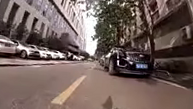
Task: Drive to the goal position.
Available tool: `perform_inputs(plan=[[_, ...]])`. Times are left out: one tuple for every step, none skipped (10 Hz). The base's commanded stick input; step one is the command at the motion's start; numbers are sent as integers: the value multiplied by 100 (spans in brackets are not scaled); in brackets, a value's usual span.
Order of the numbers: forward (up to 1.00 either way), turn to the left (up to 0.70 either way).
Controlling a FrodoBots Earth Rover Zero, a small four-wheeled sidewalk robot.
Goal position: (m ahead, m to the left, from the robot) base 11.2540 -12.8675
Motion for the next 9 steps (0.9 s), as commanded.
perform_inputs(plan=[[70,0],[70,0],[70,0],[70,0],[70,0],[70,0],[70,0],[70,0],[70,0]])
